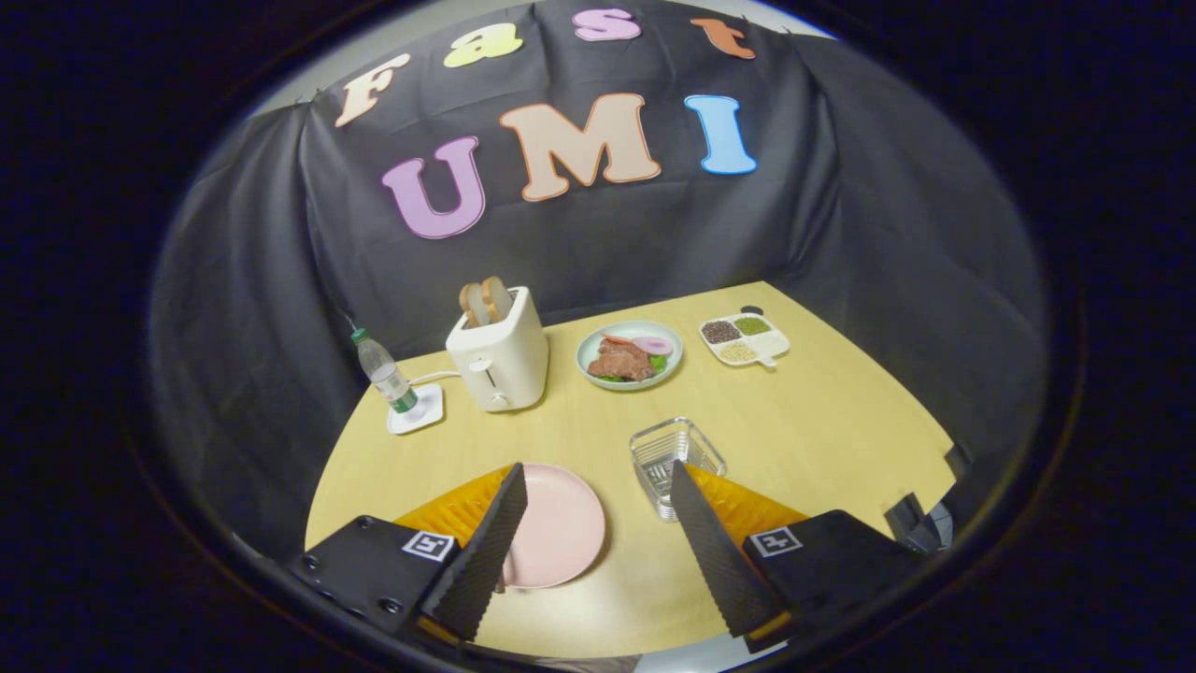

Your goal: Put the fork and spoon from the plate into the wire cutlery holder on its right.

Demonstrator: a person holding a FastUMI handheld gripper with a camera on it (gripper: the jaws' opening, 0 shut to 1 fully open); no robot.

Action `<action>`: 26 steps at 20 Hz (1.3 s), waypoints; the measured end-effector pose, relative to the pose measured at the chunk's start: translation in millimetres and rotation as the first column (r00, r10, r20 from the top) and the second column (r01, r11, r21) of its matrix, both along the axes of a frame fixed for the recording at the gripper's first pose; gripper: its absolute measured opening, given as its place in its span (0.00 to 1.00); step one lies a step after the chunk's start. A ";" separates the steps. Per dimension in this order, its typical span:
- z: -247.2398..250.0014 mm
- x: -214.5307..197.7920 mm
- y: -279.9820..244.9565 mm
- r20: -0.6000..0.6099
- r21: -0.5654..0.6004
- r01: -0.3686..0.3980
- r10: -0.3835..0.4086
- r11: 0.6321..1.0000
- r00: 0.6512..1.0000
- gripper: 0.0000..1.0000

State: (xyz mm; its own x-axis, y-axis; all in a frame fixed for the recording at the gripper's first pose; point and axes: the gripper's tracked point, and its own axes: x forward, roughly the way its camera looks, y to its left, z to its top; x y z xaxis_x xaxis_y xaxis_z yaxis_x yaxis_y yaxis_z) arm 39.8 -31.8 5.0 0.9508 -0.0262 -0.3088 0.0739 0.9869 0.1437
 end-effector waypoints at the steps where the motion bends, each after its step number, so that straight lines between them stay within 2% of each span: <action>1: -7.2 3.7 12.4 0.006 0.010 -0.005 0.005 1.000 1.000 0.98; 4: -27.7 13.5 43.6 0.007 0.035 -0.031 0.031 0.999 0.999 0.98; 7: -53.2 24.6 68.4 0.015 0.002 -0.050 0.050 0.999 0.999 0.98; 11: -98.7 35.5 95.4 -0.042 -0.025 -0.086 0.085 0.996 0.995 0.98; 17: -153.0 42.0 104.2 -0.136 -0.054 -0.119 0.111 0.991 0.985 0.98; 26: -194.0 37.1 123.9 -0.231 -0.093 -0.206 0.180 0.974 0.956 0.96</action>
